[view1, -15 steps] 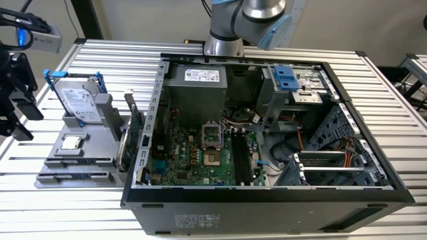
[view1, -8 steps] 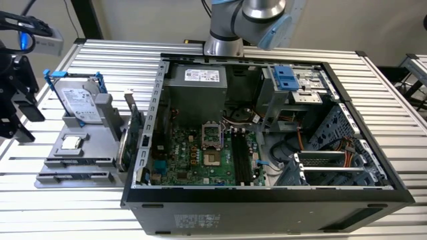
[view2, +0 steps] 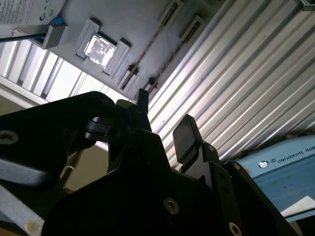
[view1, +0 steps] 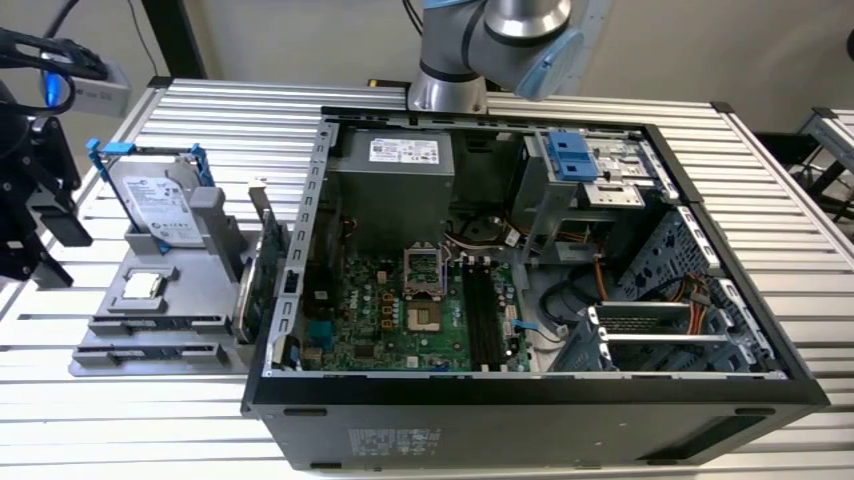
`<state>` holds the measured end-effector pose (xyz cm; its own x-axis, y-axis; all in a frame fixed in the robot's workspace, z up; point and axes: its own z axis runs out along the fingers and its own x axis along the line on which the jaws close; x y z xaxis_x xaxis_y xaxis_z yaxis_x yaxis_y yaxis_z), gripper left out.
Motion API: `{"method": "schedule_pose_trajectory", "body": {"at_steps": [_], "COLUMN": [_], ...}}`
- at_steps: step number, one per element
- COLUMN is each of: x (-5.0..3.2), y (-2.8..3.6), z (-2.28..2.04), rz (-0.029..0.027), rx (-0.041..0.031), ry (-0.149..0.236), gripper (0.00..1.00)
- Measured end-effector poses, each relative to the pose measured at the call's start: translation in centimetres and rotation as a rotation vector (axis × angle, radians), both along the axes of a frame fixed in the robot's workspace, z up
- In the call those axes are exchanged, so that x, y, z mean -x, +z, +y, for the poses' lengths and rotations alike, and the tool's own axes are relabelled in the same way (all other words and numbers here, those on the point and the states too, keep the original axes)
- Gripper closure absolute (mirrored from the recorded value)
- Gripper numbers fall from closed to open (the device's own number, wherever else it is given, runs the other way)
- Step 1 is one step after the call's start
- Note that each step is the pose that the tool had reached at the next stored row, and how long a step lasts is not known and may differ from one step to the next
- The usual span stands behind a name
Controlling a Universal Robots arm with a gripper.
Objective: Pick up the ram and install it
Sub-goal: 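Pick up the ram and move it above insertion slot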
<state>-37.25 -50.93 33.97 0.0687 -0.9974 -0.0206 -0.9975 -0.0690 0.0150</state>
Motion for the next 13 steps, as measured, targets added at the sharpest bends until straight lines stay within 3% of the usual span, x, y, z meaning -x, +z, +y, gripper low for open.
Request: {"method": "schedule_pose_trajectory", "body": {"at_steps": [13], "x": [0.0], "y": [-0.85], "z": [0.0], "rz": [0.0001], "rx": [0.0001], "ry": [0.0], "gripper": [0.0]}}
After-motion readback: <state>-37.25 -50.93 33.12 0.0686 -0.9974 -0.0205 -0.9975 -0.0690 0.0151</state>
